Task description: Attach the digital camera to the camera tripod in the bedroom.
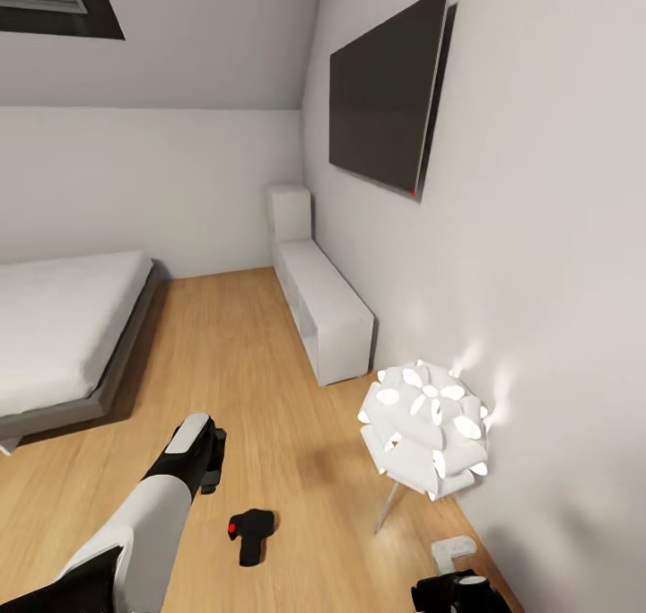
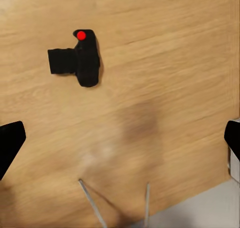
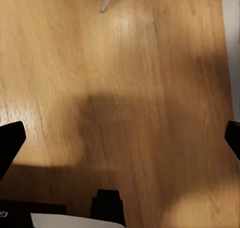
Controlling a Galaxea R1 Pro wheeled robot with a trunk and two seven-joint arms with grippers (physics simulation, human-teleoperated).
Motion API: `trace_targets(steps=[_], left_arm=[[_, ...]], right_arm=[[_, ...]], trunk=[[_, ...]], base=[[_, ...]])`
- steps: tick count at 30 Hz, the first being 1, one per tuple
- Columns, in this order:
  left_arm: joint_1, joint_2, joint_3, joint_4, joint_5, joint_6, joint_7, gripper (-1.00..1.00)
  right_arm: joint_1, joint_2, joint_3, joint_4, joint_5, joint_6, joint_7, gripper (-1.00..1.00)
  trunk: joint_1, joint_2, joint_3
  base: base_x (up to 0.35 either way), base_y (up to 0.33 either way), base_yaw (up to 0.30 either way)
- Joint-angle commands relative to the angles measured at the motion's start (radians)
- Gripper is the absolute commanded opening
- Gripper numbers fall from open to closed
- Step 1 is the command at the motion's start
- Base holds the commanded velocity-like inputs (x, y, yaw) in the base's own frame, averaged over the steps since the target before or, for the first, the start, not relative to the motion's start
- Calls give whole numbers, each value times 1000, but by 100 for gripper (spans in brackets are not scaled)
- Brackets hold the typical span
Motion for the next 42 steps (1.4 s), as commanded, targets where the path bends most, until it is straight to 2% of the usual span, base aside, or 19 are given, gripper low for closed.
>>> trace_targets(steps=[1, 3, 5, 9, 42], left_arm=[[-2, -1, 6, 4, 8, -8, 5, 100], [-4, -2, 8, 8, 12, -13, 7, 100], [8, 10, -4, 19, 13, -24, 18, 100], [31, 31, -11, 42, 15, -26, 25, 100], [38, 31, -11, 48, 15, -26, 25, 100]], right_arm=[[0, -1, 4, -4, 4, 6, -3, 100], [0, -1, 4, -6, 4, 6, -2, 100], [-12, 10, -1, 5, 0, 13, 1, 100], [-28, 10, 2, 26, 0, 4, 1, 100], [-28, 10, 2, 26, 0, 4, 1, 100]], trunk=[[4, -8, -4], [12, -22, -10], [11, -21, -10], [11, -21, -10], [11, -21, -10]], base=[[0, 0, 0], [0, 0, 0], [0, 0, 0], [0, 0, 0], [0, 0, 0]])
